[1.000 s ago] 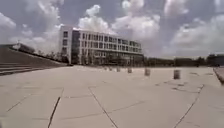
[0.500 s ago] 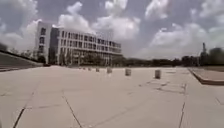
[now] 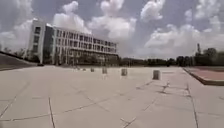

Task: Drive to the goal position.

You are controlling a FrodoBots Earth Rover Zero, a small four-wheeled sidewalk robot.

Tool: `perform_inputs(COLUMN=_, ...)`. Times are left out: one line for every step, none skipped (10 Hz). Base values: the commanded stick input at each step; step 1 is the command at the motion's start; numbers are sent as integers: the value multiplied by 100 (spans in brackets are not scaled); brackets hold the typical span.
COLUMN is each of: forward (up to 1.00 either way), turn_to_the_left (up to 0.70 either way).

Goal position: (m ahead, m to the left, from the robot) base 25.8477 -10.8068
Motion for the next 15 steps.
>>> perform_inputs(forward=70, turn_to_the_left=1)
perform_inputs(forward=70, turn_to_the_left=1)
perform_inputs(forward=70, turn_to_the_left=1)
perform_inputs(forward=70, turn_to_the_left=1)
perform_inputs(forward=70, turn_to_the_left=1)
perform_inputs(forward=70, turn_to_the_left=1)
perform_inputs(forward=70, turn_to_the_left=1)
perform_inputs(forward=70, turn_to_the_left=1)
perform_inputs(forward=44, turn_to_the_left=1)
perform_inputs(forward=18, turn_to_the_left=0)
perform_inputs(forward=59, turn_to_the_left=1)
perform_inputs(forward=70, turn_to_the_left=1)
perform_inputs(forward=70, turn_to_the_left=1)
perform_inputs(forward=70, turn_to_the_left=1)
perform_inputs(forward=70, turn_to_the_left=1)
